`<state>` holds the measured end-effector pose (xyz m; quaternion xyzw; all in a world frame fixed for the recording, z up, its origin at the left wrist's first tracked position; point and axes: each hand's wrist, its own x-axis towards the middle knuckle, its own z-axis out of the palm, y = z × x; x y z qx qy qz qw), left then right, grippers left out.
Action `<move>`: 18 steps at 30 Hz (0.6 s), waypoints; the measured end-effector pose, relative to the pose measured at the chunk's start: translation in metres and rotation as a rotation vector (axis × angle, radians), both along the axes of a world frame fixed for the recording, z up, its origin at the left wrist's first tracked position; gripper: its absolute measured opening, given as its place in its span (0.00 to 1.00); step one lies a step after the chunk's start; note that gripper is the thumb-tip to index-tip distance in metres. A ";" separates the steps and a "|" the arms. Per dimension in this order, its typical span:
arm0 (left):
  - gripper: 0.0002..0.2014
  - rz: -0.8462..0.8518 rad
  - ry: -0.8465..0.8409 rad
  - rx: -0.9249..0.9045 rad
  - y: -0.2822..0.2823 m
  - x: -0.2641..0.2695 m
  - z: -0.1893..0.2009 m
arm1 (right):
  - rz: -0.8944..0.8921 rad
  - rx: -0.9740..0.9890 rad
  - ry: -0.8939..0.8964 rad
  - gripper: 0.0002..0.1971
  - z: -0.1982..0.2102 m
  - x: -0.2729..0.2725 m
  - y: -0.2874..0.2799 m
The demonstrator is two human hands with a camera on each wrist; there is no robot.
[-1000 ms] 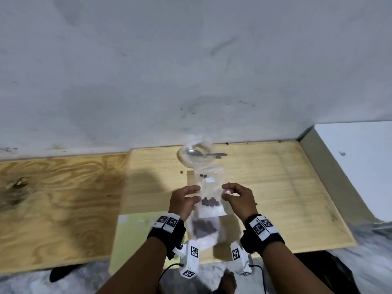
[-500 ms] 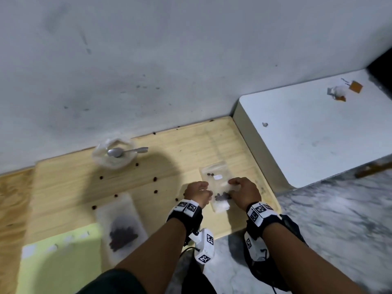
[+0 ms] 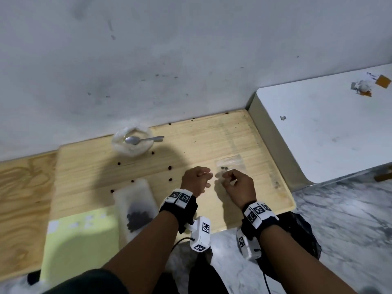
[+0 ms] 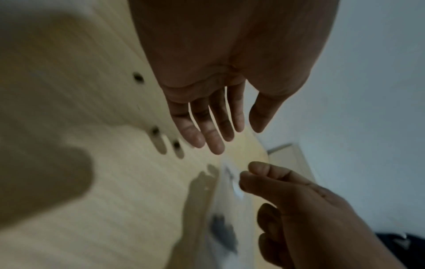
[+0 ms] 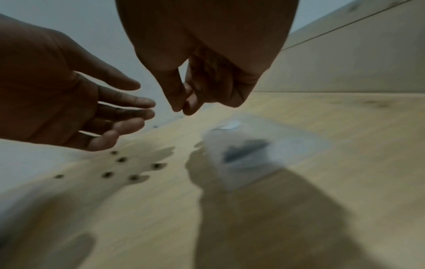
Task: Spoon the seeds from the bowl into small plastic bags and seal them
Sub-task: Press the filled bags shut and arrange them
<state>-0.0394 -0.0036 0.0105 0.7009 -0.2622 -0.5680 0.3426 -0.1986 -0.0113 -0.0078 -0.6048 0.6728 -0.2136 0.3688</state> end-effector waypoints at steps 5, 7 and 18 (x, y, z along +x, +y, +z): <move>0.03 0.107 -0.086 -0.070 0.049 0.084 0.017 | 0.212 0.078 -0.125 0.18 0.010 0.087 0.035; 0.05 0.163 -0.162 -0.064 0.074 0.120 0.015 | 0.315 0.136 -0.128 0.15 0.010 0.120 0.050; 0.12 0.301 -0.352 0.046 0.171 0.201 -0.023 | 0.346 0.347 0.170 0.32 0.009 0.199 0.097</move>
